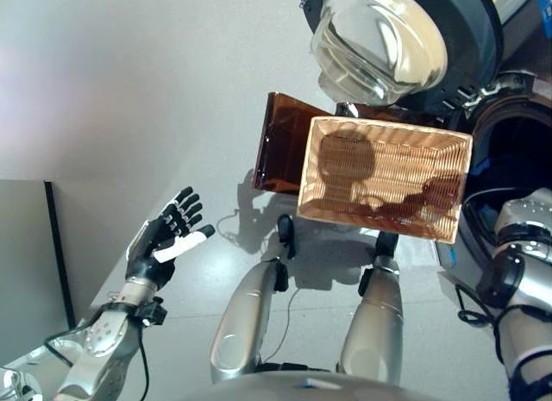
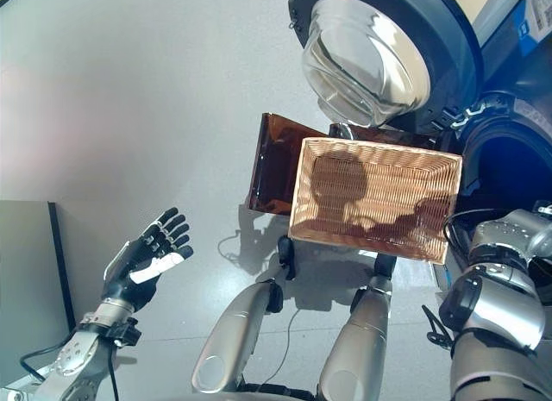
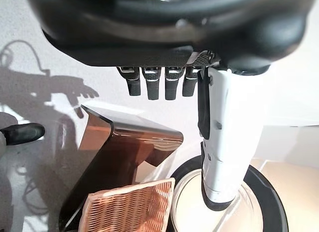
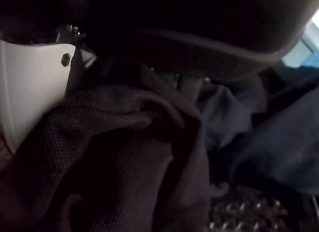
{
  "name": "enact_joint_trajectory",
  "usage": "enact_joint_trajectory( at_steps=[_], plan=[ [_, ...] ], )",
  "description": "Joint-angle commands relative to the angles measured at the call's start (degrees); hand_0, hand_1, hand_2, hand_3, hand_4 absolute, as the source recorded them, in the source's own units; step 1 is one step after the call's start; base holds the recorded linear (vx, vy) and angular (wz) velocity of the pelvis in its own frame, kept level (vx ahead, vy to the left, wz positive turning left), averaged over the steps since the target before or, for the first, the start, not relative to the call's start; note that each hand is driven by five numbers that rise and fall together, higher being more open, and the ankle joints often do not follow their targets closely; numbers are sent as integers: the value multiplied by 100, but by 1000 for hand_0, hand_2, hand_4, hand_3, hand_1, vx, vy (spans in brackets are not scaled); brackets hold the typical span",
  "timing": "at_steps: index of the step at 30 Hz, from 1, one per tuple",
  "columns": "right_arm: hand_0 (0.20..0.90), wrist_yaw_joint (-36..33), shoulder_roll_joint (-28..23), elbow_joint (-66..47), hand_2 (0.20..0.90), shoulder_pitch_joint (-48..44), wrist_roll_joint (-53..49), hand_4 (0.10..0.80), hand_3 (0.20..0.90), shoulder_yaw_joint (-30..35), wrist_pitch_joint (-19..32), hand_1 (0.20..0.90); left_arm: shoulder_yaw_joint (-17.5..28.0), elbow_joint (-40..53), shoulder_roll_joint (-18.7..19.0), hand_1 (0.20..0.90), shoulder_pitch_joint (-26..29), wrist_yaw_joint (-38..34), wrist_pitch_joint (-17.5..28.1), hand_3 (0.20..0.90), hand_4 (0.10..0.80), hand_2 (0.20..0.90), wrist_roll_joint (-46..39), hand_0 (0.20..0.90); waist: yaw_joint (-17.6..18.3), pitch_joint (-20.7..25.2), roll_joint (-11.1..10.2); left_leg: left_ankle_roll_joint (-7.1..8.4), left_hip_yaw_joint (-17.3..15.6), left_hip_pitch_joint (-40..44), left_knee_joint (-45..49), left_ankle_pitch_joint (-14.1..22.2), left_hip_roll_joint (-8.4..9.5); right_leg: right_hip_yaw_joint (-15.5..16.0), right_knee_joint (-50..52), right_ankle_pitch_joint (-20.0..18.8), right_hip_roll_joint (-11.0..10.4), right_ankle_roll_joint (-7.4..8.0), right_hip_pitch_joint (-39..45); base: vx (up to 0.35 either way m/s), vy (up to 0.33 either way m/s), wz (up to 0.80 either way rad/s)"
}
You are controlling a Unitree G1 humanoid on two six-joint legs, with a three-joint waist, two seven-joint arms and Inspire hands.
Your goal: Pick up the clothes and place them into the washing machine
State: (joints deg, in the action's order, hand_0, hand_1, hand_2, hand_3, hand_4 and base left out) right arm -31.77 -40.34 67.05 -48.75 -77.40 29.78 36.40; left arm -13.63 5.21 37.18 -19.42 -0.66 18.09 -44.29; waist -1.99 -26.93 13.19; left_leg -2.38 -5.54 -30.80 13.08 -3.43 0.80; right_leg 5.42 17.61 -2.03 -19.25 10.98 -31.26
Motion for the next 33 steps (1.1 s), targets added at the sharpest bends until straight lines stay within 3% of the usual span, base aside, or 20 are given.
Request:
enact_joint_trajectory(
  at_steps=[1, 7, 8, 9, 10, 22, 33],
  plan=[
    [200, -22, -724, -401, 200, -86, 630, 300, 200, -581, 695, 200, 463, 453, 171, 900, -564, -3, 560, 900, 800, 900, -135, 900, 44, 493, 10, 817, 435, -201, -196, -255, -557, -337, 280, -247, -119, 120, -424, -2, -7, -3],
    [200, -56, -812, -382, 200, -308, 639, 300, 200, -711, 696, 200, 479, 477, 200, 900, -659, 37, 529, 900, 800, 900, -215, 900, 9, 522, 69, 821, 426, -208, -324, -331, -544, -351, 299, -238, -101, 127, -494, 0, 0, 0],
    [414, -53, -757, -372, 414, -298, 616, 453, 414, -719, 711, 414, 463, 475, 220, 900, -651, 36, 522, 900, 800, 900, -219, 900, 12, 507, 72, 819, 424, -207, -333, -344, -550, -349, 305, -243, -94, 128, -504, 0, 0, 0],
    [730, -52, -723, -357, 730, -274, 606, 678, 730, -715, 714, 730, 464, 472, 231, 900, -637, 41, 524, 900, 800, 900, -216, 900, 19, 498, 68, 821, 422, -210, -332, -345, -556, -348, 314, -242, -96, 127, -505, 0, 0, 0],
    [900, -50, -718, -359, 900, -270, 604, 800, 900, -711, 716, 900, 466, 469, 234, 900, -637, 42, 524, 900, 800, 900, -217, 900, 20, 497, 65, 821, 423, -209, -330, -345, -556, -347, 317, -241, -97, 126, -504, 0, 0, 0],
    [900, 103, -381, -237, 900, 16, 452, 800, 900, -593, 683, 900, 526, 383, 277, 900, -579, 64, 494, 900, 800, 900, -257, 900, 42, 547, 17, 836, 412, -259, -216, -301, -608, -337, 355, -244, -69, 116, -493, 0, 0, 0],
    [900, 229, 688, -883, 900, 713, 634, 800, 900, -560, 782, 900, 491, 360, 217, 900, -595, 111, 495, 900, 800, 900, -267, 900, 70, 597, -135, 843, 434, -141, -133, -232, -642, -293, 305, -245, -63, 128, -288, 1, 0, 1]
  ],
)
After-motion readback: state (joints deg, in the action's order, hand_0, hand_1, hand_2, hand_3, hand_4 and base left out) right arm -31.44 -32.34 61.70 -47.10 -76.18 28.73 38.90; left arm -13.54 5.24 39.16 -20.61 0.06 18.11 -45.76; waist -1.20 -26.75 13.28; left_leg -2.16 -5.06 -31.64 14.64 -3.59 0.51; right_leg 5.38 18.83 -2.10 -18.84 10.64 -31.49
